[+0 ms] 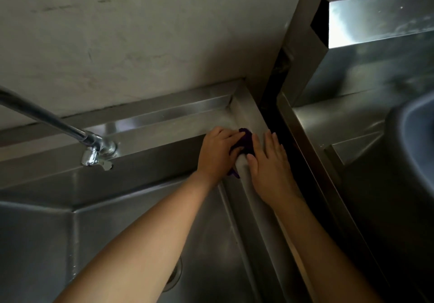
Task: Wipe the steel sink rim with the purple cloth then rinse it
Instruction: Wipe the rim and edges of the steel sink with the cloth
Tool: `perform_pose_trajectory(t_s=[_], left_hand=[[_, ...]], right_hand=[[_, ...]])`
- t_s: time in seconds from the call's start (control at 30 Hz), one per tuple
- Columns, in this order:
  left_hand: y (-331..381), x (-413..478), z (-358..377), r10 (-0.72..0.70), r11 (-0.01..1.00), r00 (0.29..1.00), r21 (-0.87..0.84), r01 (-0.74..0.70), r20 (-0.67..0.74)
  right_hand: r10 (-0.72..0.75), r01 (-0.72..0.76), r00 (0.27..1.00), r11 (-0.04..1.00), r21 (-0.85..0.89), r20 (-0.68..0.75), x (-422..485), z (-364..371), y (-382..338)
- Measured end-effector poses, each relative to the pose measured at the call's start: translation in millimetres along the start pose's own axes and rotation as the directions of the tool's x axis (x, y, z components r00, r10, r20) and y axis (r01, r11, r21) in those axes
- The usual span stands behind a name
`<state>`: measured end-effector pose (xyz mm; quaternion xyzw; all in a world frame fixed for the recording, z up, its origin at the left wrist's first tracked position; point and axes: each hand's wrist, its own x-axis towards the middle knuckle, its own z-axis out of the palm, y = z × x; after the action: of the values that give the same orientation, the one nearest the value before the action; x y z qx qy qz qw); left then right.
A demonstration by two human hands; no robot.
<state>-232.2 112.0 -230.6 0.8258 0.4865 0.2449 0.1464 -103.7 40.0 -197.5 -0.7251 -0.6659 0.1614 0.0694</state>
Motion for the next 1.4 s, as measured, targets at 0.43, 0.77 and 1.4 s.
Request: perform_pose_trajectory(t_s=[0.43,0.77,1.4], left_hand=[[-27.6,39.0,-5.7,0.024,0.997,0.999,0.077,-0.022,-0.022],[-29.4,48.5,-5.9,-0.052,0.989,0.995,0.137,0.064,-0.09],[-26.8,-10.2,-47.5,-0.257,0.96,0.966,-0.111,0.256,0.012]], right_hand=[[0.015,-0.015,1.0,1.0,0.008,0.004,51.0,-0.9,-12.7],[-0.083,0.09,0.985,0.995,0.041,-0.152,82.3,1.6,-28.5],[-0.086,0.085,0.995,0.996,-0.017,-0.046,89.0,5.1,-59.0]])
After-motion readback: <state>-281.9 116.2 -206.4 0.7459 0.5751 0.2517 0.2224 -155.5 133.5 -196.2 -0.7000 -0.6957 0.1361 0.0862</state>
